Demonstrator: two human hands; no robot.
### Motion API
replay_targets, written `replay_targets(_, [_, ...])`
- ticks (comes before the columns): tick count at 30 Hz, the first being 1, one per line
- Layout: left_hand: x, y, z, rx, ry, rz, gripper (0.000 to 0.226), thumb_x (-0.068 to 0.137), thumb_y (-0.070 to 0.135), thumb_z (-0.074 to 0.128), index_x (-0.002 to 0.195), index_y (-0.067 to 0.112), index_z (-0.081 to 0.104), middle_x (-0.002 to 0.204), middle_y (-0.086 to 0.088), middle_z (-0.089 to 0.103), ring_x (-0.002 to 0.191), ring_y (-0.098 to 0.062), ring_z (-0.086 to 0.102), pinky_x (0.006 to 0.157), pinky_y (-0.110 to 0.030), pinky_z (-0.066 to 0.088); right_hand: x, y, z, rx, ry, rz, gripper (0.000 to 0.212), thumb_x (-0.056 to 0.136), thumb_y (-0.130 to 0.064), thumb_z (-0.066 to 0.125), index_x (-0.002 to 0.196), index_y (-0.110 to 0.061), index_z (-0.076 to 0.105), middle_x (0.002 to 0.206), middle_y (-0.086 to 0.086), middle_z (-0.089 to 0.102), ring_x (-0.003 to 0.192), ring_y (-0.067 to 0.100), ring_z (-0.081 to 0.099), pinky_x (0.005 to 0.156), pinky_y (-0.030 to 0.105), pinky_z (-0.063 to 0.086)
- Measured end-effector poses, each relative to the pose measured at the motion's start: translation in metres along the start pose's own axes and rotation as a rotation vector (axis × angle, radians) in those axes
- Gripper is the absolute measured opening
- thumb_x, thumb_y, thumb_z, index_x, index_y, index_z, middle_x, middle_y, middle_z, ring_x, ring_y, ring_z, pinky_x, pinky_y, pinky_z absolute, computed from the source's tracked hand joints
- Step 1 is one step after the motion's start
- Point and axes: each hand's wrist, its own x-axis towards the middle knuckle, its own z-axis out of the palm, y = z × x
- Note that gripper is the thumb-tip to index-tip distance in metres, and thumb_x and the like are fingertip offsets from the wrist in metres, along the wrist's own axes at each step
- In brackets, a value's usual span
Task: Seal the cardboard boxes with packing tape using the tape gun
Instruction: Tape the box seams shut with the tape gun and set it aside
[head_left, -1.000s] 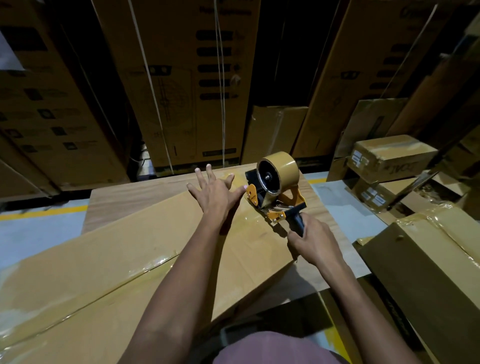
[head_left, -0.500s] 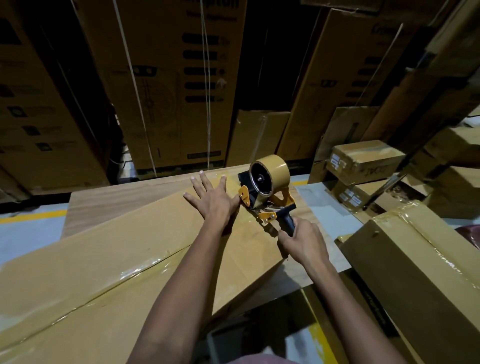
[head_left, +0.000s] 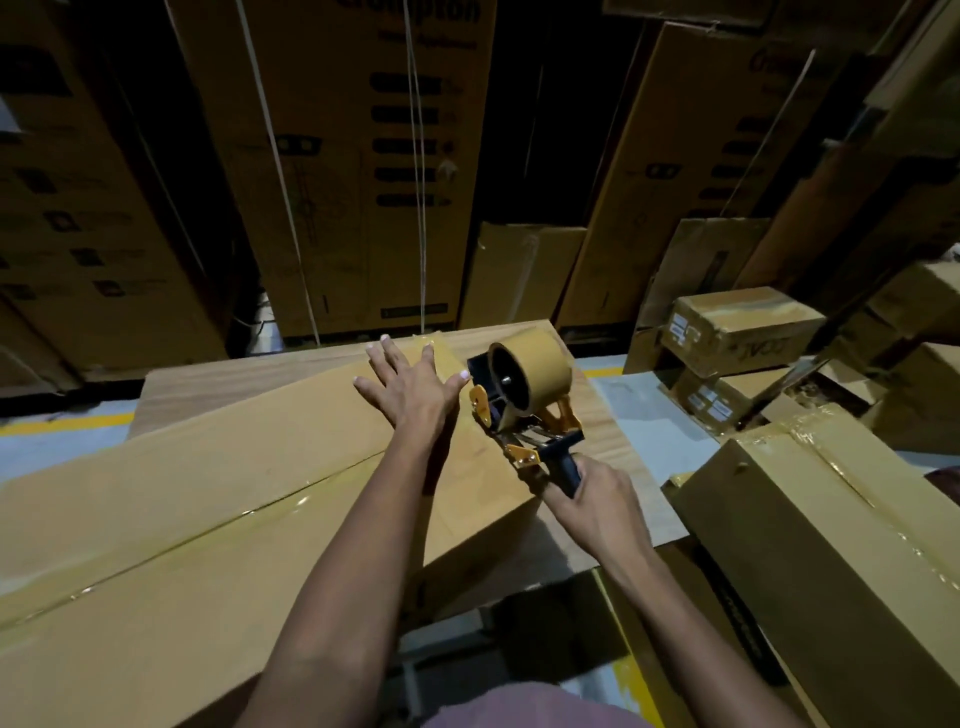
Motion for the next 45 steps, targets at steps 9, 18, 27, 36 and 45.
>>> replay_targets(9, [0.004,0.02,-0.017,-0.046,-0.128,-0.083,0.068,0.092,0.052,0.066,0.152,0.033,0.038,0.168,-0.019,-0.012,0.152,-0.044,-0.016,0.116,-0.069,0.007,0.016,0.012,-0.006,0.009,-0.178,-0.029,0.019,0.095,-0.033,0.066,0.1,-0.021,0.052,0.098,0.0,0.059,0.091,0.021,0.057,0.074,0.033,0.045])
replay_targets(18, [-0.037,0.017,0.011,-0.108,0.018,0.156,0.058,0.099,0.032,0.058,0.151,0.015,0.041,0.163,-0.009,0.031,0.154,-0.03,0.014,0.123,-0.058,0.002,0.012,0.024,0.006,0.118,-0.158,0.023,0.018,0.096,-0.03,0.066,0.098,-0.021,0.051,0.093,-0.002,0.056,0.087,0.021,0.054,0.073,0.029,0.038])
replay_targets(27, [-0.028,0.006,0.018,-0.097,0.002,0.183,0.058,0.098,0.044,0.06,0.15,0.022,0.049,0.164,0.0,0.031,0.156,-0.03,0.007,0.122,-0.058,0.001,0.009,0.017,0.005,0.124,-0.134,0.072,0.016,0.095,-0.031,0.066,0.094,-0.018,0.057,0.086,-0.001,0.06,0.083,0.023,0.056,0.066,0.032,0.038])
replay_targets(36, [-0.031,-0.004,0.021,-0.1,0.018,0.303,0.08,0.094,0.071,0.044,0.152,0.015,0.044,0.165,-0.006,0.028,0.155,-0.036,0.005,0.121,-0.065,0.001,-0.027,0.026,0.015,0.15,-0.059,0.252,0.026,0.091,-0.023,0.07,0.076,-0.026,0.049,0.076,-0.007,0.055,0.079,0.024,0.056,0.066,0.031,0.039])
replay_targets(45, [-0.047,0.0,0.021,-0.03,-0.206,0.29,0.108,0.089,0.079,0.043,0.163,0.015,-0.002,0.17,-0.005,-0.013,0.154,-0.032,-0.018,0.12,-0.062,-0.014,-0.026,0.023,0.033,0.333,-0.003,0.414,0.018,0.087,-0.021,0.077,0.098,-0.014,0.064,0.089,0.005,0.07,0.085,0.027,0.068,0.068,0.029,0.047])
